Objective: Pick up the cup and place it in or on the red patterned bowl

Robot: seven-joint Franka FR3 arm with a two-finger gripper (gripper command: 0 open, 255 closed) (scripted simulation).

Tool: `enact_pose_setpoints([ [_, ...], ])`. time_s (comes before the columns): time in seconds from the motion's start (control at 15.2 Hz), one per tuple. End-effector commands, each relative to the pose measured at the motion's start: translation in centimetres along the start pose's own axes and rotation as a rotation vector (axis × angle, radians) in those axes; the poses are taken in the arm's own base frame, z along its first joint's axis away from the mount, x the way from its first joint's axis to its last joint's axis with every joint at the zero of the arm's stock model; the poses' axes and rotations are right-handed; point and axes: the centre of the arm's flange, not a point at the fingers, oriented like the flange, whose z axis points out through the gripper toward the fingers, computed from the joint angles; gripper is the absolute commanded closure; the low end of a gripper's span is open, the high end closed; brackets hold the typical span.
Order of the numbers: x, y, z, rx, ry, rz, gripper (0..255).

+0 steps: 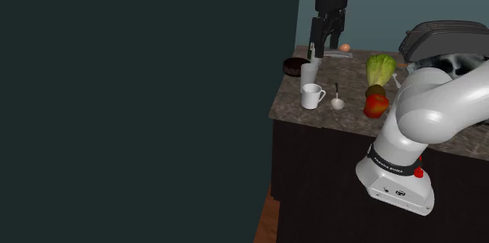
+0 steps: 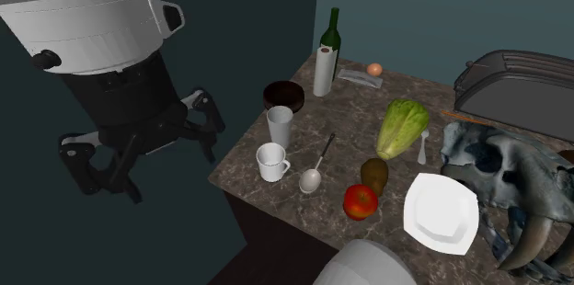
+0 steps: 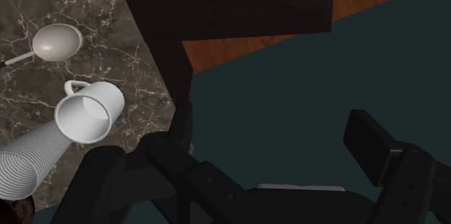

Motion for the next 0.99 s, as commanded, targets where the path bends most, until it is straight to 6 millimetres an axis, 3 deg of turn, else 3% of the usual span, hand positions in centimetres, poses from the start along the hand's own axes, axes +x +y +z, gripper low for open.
enact_pose_setpoints([
  [0.0,0.0,0.0,0.0,0.0,0.0,0.0,0],
  [0.92,9.1,11.3,9.1,-0.062,0.082,0.087,0],
])
